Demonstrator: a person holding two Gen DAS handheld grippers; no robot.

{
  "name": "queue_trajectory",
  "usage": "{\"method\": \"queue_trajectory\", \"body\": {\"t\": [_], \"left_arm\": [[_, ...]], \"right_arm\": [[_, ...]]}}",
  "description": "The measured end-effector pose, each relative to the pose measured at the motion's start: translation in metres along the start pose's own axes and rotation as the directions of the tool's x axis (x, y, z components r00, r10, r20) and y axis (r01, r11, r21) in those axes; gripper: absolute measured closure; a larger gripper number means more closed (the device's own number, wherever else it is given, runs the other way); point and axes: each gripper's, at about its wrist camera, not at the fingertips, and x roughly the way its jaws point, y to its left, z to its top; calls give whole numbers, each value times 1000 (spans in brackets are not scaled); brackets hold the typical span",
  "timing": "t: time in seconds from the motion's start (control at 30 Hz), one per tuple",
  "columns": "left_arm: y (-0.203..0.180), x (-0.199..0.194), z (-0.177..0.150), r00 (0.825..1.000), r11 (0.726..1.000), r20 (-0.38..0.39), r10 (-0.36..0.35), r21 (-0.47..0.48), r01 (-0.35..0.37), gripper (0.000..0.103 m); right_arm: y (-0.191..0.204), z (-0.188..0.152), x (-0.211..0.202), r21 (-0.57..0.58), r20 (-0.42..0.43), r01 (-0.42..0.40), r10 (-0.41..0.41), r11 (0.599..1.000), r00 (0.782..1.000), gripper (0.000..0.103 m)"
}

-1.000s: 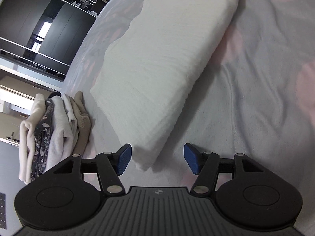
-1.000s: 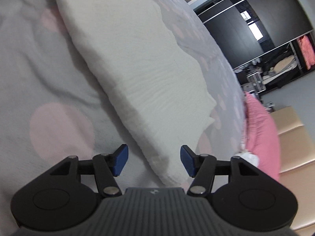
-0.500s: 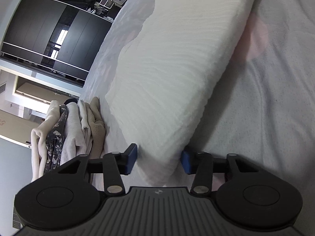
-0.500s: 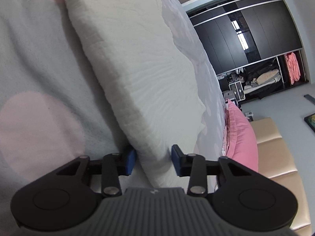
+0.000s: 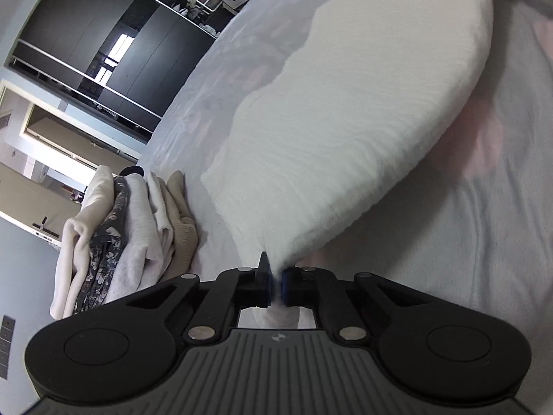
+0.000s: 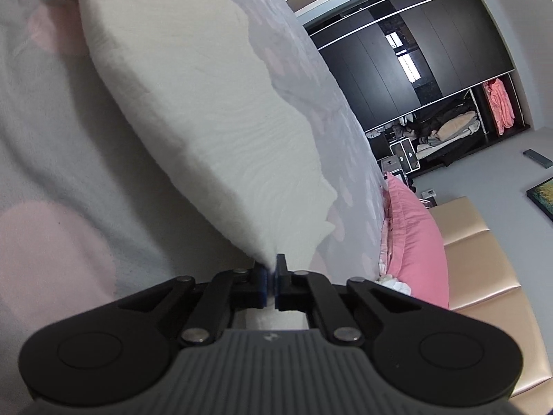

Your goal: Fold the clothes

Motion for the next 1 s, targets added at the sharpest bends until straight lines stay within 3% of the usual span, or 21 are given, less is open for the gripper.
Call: {"method": "queue_trajectory", "body": {"t": [0.3,0.57,0.7,0.83,1.0], "left_arm": [[15,-58,-18,1000,998,15,4,-57,-3,100],[12,-120,-47,999,1000,45,8,-6,-8,100],[7,-138,-62,999,999,45,-28,47,26,100],[-4,-131,-71,997,992,9,-73,109,72,100],[-22,-117,-82,987,972,-53,-150,174,157,100]], "right_arm": [[-12,-3,-57,-27,19,-30,30,999,999,100],[-5,-18,-125,-112,15,-130,133,985,991,100],[-9,-20,-160,-134,24,-182,187,974,982,100],[3,-16,-164,-208,-10,-270,273,940,962,100],[31,-26,-154,-334,-108,-376,362,864,926,100]]}}
